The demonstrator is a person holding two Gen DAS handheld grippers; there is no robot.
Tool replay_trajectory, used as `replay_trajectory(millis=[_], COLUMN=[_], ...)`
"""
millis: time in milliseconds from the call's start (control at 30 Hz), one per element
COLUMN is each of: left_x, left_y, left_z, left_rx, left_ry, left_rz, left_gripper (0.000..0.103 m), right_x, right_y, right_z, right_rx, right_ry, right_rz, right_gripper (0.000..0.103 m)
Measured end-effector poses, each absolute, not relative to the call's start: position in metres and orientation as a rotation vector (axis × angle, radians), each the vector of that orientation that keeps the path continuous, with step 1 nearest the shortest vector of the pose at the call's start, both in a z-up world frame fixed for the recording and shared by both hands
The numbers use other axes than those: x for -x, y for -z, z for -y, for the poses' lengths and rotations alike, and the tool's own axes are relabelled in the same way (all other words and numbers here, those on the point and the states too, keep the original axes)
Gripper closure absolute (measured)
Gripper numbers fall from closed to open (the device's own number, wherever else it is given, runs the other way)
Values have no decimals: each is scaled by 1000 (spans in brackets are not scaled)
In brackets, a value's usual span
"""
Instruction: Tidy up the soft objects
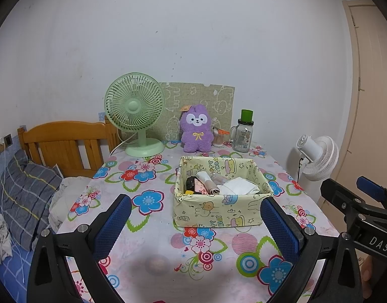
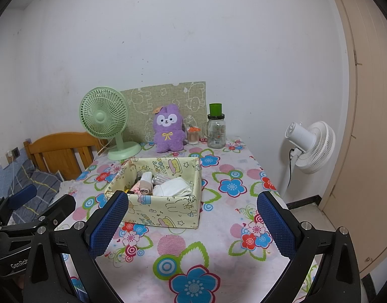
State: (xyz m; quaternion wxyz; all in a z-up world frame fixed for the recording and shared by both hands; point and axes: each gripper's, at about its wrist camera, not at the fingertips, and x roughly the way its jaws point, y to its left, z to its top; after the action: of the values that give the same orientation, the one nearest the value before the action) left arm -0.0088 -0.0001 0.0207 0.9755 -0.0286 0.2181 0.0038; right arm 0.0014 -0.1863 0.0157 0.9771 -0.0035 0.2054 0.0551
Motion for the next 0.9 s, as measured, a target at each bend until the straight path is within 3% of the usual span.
replay_trajectory(millis=[900], left_x=[9], left_y=[-20], left_z=[-2], left_rx=[64], left_ry=[-16], left_rz=[-439], left_gripper=[0], right_x=[1], right_y=[-17], right_z=[184], right_rx=[-1], right_ry=[-118], right_rz=[-412], right_gripper=[0])
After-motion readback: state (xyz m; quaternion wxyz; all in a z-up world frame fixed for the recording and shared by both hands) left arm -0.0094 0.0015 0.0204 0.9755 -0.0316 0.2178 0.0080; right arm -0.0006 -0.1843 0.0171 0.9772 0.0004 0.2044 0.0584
